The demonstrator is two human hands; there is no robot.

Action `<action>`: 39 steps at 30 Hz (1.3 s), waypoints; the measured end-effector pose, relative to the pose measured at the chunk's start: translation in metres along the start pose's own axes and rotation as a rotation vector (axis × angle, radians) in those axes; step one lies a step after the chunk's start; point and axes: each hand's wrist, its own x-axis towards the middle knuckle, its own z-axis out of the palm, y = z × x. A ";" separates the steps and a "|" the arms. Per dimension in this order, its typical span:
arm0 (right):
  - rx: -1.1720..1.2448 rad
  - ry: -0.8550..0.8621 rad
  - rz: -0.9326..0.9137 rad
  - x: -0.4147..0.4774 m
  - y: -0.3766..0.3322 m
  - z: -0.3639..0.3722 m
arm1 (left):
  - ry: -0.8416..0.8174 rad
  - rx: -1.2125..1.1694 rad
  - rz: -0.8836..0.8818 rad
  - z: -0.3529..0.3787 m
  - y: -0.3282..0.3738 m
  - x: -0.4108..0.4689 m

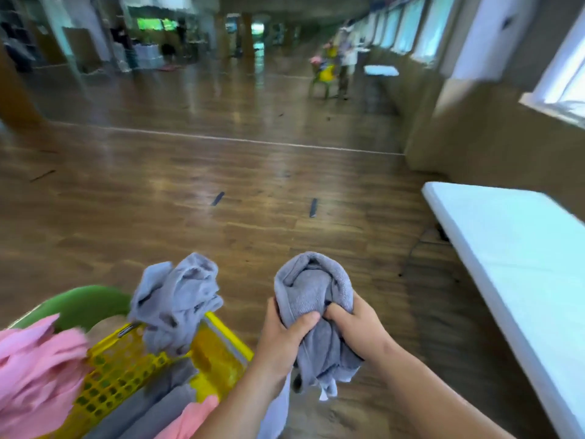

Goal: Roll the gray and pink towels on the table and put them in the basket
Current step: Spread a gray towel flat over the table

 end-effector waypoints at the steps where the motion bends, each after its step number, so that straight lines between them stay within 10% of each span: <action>1: 0.013 0.056 -0.007 -0.010 -0.002 -0.019 | -0.053 0.001 0.005 0.019 0.002 -0.001; 21: 0.088 0.993 -0.161 -0.252 0.023 -0.477 | -0.815 0.206 0.330 0.536 0.027 -0.112; 39: 0.128 0.914 -0.062 -0.228 0.143 -0.682 | -0.871 0.469 0.343 0.729 -0.077 -0.054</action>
